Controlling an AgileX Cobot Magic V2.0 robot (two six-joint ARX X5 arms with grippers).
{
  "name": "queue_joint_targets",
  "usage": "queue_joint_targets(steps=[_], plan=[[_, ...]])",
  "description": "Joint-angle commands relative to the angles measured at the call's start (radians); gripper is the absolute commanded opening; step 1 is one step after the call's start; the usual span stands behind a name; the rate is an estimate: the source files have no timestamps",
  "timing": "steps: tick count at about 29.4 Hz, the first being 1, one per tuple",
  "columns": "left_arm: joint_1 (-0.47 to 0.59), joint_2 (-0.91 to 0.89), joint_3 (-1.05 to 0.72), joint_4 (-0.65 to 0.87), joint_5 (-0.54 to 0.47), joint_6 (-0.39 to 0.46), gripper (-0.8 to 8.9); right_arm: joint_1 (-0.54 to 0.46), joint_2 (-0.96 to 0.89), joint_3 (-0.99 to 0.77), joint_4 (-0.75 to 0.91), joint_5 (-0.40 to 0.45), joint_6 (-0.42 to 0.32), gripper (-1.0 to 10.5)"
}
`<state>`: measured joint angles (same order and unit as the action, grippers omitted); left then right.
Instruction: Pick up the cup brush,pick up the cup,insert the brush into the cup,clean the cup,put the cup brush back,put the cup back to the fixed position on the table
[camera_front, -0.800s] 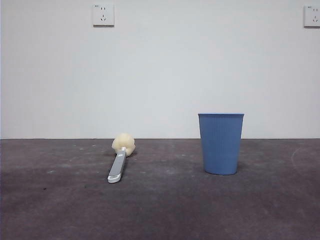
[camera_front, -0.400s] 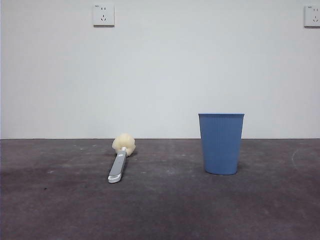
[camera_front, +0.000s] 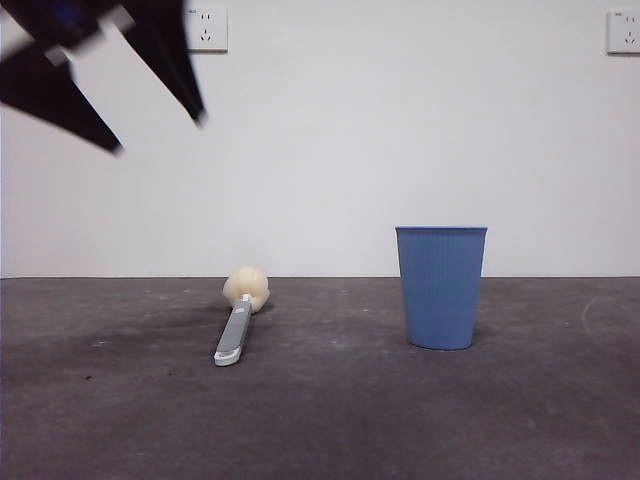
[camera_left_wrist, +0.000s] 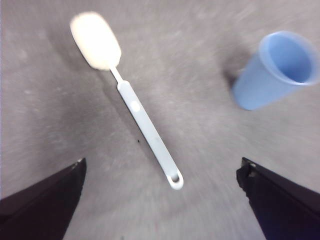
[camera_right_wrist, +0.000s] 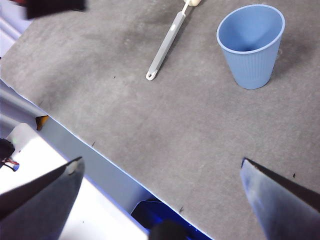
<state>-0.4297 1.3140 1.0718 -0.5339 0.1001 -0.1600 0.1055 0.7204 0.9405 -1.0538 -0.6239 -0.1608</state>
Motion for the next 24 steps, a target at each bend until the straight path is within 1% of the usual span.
queue_joint_targets(steps=[1,6,12,18,24], plan=[[-0.028,0.100,-0.002,0.082,-0.021,-0.082,5.65,0.002,0.000,0.002,0.007,0.002,0.014,5.8],[-0.054,0.262,-0.001,0.201,-0.037,-0.136,5.63,0.002,0.000,0.002,0.006,0.002,0.014,5.7],[-0.076,0.397,-0.001,0.273,-0.111,-0.136,5.63,0.002,0.000,0.002,0.006,0.002,0.014,5.7],[-0.080,0.489,-0.001,0.321,-0.149,-0.163,5.63,0.002,0.000,0.002,0.006,0.002,0.015,5.7],[-0.081,0.531,-0.001,0.323,-0.177,-0.180,5.62,0.002,0.000,0.002,0.007,0.002,0.015,5.7]])
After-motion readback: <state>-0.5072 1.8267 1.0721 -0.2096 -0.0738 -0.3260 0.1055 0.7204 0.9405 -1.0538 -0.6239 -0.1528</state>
